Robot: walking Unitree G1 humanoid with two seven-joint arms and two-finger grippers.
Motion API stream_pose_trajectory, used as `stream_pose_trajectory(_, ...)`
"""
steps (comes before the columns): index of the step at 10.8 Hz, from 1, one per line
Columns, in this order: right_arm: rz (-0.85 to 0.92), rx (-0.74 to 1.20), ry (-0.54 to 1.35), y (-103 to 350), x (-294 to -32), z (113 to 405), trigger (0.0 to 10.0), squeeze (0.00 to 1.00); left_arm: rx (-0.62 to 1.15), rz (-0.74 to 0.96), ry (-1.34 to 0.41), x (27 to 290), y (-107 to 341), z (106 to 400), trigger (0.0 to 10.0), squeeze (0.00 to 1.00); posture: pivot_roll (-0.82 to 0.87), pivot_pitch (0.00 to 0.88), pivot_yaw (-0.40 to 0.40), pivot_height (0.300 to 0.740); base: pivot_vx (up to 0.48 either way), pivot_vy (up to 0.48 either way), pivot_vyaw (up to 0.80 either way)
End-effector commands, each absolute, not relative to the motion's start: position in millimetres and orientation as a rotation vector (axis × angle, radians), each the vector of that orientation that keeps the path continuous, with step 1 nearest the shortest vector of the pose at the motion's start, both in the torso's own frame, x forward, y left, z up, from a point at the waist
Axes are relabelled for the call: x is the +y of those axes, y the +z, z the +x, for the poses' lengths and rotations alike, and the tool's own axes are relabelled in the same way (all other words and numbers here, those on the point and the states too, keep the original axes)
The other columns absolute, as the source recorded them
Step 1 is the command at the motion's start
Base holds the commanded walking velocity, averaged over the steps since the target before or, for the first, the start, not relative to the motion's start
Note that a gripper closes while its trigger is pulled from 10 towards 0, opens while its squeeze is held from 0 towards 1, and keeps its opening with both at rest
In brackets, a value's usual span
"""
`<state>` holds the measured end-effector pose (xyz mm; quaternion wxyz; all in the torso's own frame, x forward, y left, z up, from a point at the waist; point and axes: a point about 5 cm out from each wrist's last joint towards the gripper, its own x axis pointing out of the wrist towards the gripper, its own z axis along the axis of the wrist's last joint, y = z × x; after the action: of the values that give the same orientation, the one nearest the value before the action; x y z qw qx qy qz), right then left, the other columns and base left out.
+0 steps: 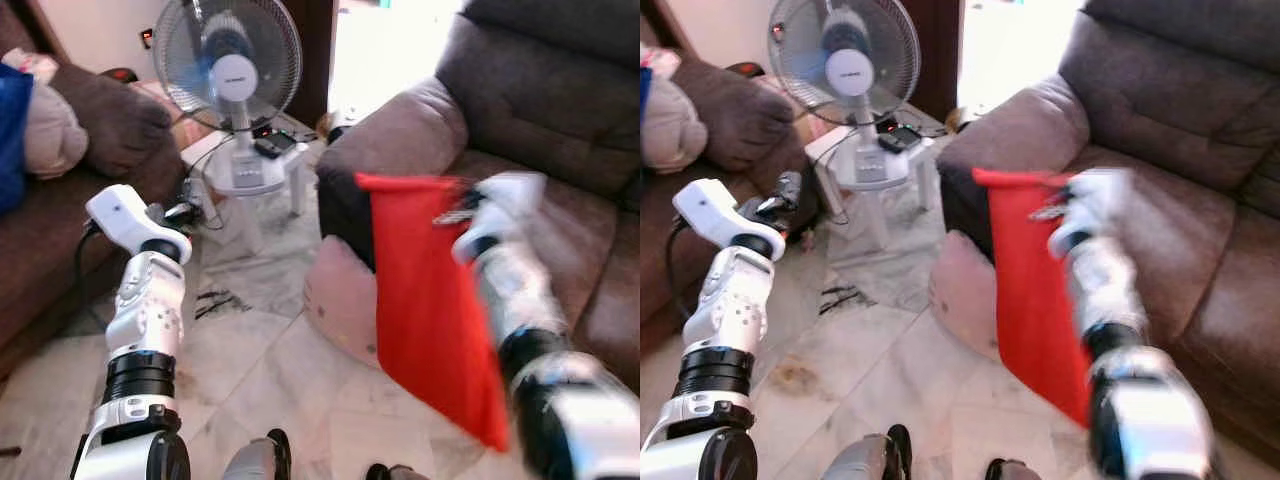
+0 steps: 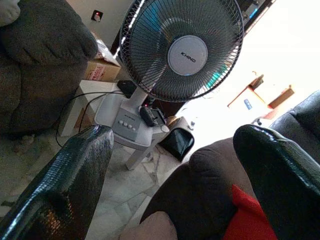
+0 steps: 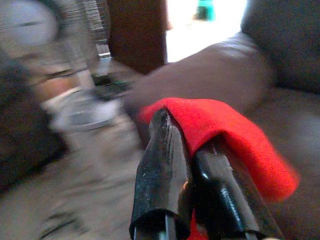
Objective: Move the pillow to the sofa from floor
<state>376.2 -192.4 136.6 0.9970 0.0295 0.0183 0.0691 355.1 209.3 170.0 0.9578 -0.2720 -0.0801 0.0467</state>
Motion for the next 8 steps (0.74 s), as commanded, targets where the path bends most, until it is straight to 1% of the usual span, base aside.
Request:
stream_pose_trajectory(1,0.061,-0.081,0.2,167,-190,381,10.0,0.0,-0.16,-0.541,0.093,211,172,355,10.0,0.0,0.07,0.064,-0.017,0.74,0.0,0.0,0.0)
stream_pose_trajectory(4,0.066,-0.055,0.53,153,-167,354,10.0,0.0,-0.15,-0.557,0.05,206,171,354,10.0,0.0,0.07,0.065,-0.021,0.74,0.0,0.0,0.0)
stream_pose_trajectory(5,0.052,-0.05,0.598,149,-162,347,10.0,0.0,-0.149,-0.558,0.024,203,172,354,10.0,0.0,0.07,0.065,-0.021,0.74,0.0,0.0,0.0)
stream_pose_trajectory(6,0.056,-0.053,0.641,149,-160,342,10.0,0.0,-0.15,-0.557,0.021,204,172,354,10.0,0.0,0.07,0.066,-0.021,0.74,0.0,0.0,0.0)
stream_pose_trajectory(8,0.055,-0.043,0.629,150,-162,342,10.0,0.0,-0.148,-0.551,0.024,204,172,354,10.0,0.0,0.07,0.064,-0.02,0.74,0.0,0.0,0.0)
